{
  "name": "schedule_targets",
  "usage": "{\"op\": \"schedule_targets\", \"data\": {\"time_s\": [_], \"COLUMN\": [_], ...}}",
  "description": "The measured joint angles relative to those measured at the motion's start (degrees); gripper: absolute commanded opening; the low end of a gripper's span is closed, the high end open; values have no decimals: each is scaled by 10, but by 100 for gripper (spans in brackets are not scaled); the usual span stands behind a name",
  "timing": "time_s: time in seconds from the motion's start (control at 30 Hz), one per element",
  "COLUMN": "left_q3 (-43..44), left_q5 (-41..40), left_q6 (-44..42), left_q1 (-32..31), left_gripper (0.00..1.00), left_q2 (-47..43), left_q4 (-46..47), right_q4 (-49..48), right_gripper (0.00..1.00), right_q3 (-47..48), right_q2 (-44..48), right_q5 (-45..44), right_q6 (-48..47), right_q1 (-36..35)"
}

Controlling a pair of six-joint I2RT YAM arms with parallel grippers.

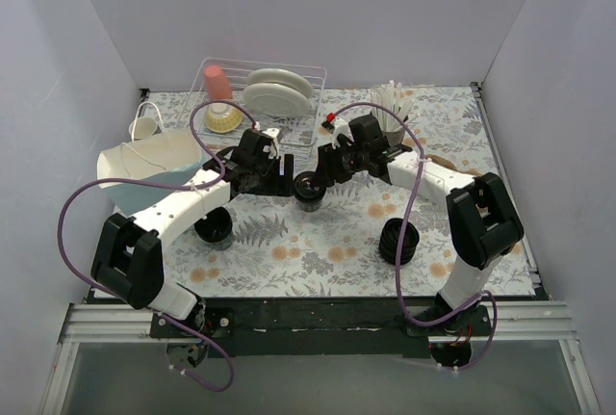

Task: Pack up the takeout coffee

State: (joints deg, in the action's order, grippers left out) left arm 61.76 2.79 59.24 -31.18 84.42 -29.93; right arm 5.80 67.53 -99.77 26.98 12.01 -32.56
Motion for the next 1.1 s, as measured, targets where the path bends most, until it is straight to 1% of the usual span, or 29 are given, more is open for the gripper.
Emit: {"op": "schedule_targets", "data": {"time_s": [0.27, 0.5, 0.77, 0.97, 1.1], "left_q3": [42, 45, 44, 36, 30], "left_q5": [-2, 18, 45, 65, 74], "left_q6": [8, 23, 30, 35, 37], "left_q1": [2, 14, 26, 30, 35], "left_gripper": [65, 65, 65, 64, 60], "left_q2": [2, 29, 29, 29, 32], "left_q4": [2, 2, 7, 22, 26], "right_q4": [18, 29, 63, 90, 109], "right_gripper": [53, 50, 48, 48, 53], "right_q3": [42, 63, 68, 74, 90], "right_q2": [-38, -63, -65, -65, -73], "right_q5": [49, 96, 138, 150, 149], "right_q6": [-44, -71, -112, -129, -131], "right_q1": [3, 10, 15, 15, 15]}}
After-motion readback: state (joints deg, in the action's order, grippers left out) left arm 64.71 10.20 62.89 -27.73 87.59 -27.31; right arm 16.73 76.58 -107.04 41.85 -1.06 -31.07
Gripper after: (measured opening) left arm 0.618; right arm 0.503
